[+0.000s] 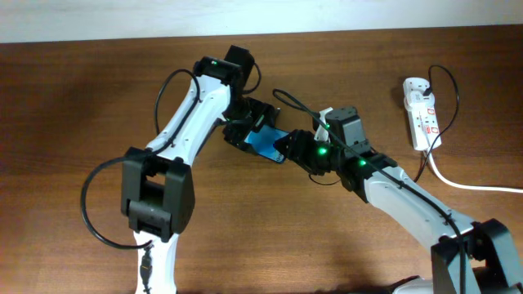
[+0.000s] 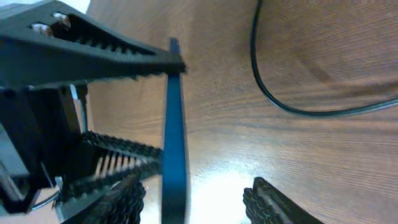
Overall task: Plug charger to phone and switch on socket
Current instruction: 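Bring the right gripper to the phone and grasp its side edge, then release the phone from the left gripper, right gripper holding it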
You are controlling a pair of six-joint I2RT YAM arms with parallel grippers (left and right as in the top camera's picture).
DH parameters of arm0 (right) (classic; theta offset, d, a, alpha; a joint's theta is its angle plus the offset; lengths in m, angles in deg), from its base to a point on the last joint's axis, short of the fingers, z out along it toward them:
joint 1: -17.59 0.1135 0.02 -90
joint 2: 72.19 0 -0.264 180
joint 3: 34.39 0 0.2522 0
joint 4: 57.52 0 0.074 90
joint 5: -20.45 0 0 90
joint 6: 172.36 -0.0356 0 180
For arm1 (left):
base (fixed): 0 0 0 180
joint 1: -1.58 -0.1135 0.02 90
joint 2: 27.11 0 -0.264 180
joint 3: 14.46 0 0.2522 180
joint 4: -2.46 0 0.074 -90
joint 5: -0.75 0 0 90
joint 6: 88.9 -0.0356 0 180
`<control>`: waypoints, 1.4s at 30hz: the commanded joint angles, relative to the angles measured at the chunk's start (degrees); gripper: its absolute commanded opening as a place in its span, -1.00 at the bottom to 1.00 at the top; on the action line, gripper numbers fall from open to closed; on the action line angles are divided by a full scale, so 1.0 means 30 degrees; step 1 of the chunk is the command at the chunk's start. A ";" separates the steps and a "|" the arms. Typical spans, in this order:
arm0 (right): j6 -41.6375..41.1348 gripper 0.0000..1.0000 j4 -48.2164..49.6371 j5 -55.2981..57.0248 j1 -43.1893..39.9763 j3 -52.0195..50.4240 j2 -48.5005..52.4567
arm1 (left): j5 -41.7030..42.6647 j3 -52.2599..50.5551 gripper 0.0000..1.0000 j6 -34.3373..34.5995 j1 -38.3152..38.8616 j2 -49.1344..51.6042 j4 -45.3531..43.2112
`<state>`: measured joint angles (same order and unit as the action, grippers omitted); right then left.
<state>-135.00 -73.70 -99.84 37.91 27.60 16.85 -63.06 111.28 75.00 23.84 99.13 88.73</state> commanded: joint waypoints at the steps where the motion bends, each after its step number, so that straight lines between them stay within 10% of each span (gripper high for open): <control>1: -0.0073 0.12 0.0481 -0.0240 0.0138 0.0277 0.0240 | 0.0707 0.0444 -1.00 0.1093 0.0495 0.0131 -0.0080; 42: -0.0131 -0.92 0.1268 0.1304 0.0969 0.0284 0.0233 | 0.1486 0.0444 -1.00 0.1071 0.0714 0.0131 -0.0153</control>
<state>-138.78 -71.12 -95.29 40.29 27.58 17.33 -59.84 111.39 77.45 25.72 99.13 87.66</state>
